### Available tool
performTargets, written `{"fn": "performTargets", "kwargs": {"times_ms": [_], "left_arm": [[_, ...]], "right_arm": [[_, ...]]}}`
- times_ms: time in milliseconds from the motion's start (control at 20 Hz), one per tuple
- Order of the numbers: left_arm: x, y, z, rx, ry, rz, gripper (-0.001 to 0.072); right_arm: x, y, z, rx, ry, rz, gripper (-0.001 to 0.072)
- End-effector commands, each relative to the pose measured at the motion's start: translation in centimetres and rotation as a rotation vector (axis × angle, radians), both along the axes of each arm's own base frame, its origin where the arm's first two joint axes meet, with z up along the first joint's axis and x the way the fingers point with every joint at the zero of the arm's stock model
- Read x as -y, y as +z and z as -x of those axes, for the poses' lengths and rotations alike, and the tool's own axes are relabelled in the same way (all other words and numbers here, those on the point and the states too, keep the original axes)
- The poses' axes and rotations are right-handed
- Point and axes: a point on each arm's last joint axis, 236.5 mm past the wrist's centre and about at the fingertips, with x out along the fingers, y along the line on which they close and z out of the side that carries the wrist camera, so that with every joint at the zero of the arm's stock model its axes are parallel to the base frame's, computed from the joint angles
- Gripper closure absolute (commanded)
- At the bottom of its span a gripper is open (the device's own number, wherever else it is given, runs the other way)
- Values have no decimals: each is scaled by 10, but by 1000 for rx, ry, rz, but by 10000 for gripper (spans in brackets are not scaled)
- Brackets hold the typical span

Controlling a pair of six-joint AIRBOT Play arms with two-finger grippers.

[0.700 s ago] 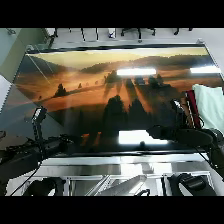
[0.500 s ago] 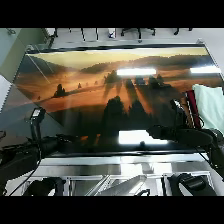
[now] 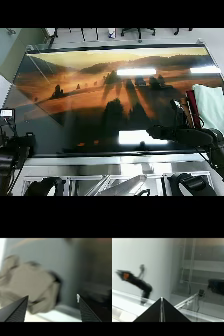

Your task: Fold the shirts.

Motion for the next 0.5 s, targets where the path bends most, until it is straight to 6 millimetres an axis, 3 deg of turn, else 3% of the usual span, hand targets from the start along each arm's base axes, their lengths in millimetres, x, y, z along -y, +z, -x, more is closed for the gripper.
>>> {"fn": "performTargets", "kwargs": {"times_ms": [0, 200, 350, 450], "left_arm": [[-47, -65, 22, -86, 211, 56, 27], [-81, -136, 42, -187, 437, 273, 28], [-104, -165, 55, -321, 513, 336, 28], [-117, -175, 57, -395, 558, 364, 29]], "right_arm": [[0, 0, 0, 0, 0, 0, 683], [0, 0, 0, 0, 1, 1, 683], [0, 0, 0, 0, 0, 0, 683], [0, 0, 0, 0, 0, 0, 683]]}}
